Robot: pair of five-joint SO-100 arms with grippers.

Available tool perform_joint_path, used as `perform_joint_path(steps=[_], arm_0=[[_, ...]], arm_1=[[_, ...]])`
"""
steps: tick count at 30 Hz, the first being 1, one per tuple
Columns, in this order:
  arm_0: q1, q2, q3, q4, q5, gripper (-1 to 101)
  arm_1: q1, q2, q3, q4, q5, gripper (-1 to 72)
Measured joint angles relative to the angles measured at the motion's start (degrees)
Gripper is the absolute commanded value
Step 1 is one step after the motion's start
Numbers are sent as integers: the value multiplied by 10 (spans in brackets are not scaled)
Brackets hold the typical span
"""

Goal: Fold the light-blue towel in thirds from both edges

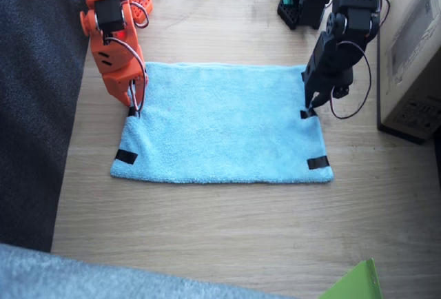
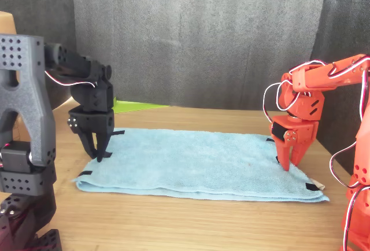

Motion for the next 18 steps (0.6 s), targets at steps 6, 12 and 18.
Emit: perform_joint_path(steps=[6, 12, 18], arm_0=[[0, 11, 18, -10, 0, -1], [0, 11, 20, -10, 0, -1], [0, 18, 21, -10, 2, -1]], arm_1=[[0, 0, 0, 0, 0, 1], [4, 2, -3, 3, 2, 1], [9, 13, -34, 55, -4, 1]])
